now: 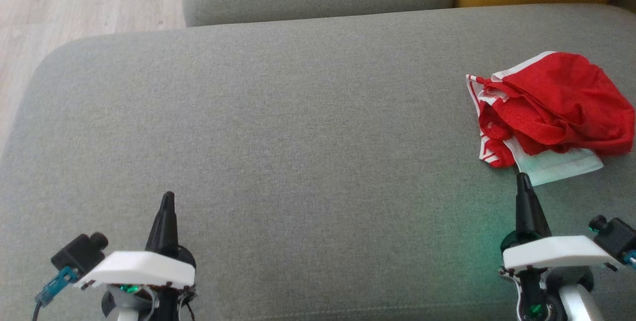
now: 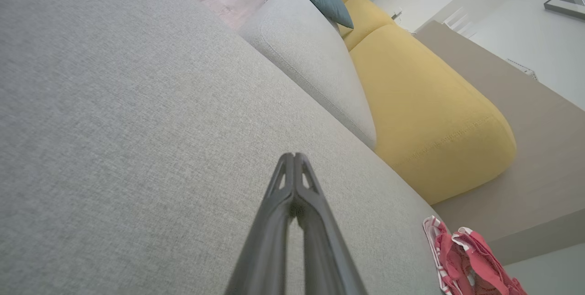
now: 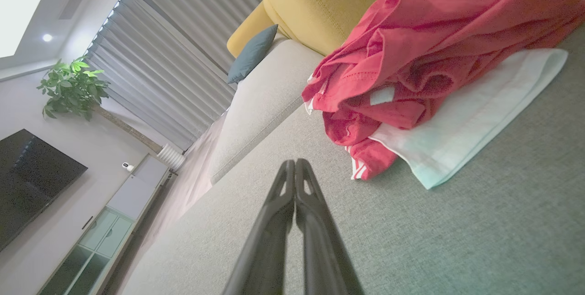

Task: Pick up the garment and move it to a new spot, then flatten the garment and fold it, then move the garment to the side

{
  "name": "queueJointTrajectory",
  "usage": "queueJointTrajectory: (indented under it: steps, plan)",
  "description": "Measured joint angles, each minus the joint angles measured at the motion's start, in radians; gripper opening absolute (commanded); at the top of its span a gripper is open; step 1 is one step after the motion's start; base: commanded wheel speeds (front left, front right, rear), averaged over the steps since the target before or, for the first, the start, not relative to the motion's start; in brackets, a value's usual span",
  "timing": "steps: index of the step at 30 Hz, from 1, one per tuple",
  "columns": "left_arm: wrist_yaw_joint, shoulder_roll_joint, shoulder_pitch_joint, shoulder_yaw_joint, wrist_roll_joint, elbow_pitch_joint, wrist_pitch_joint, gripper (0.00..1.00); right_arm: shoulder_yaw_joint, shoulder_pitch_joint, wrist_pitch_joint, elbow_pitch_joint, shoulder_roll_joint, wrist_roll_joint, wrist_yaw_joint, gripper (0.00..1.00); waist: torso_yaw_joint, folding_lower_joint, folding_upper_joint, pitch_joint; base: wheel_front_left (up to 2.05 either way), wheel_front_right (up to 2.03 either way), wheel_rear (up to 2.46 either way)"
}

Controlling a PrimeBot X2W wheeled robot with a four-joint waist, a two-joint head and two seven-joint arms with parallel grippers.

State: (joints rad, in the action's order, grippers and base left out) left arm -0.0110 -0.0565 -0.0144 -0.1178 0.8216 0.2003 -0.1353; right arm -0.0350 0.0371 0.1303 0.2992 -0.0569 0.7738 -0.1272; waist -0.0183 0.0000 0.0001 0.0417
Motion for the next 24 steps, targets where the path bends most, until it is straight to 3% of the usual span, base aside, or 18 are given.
queueJointTrajectory:
  steps: [24]
  plan:
    - [-0.035, -0.002, 0.023, 0.040, 0.274, 0.027, 0.067, 0.00, 0.040, 0.010, -0.069, -0.006, -0.003, 0.286, 0.000, 0.00, 0.006, 0.0000, 0.0000, -0.013, 0.00, 0.00, 0.00]
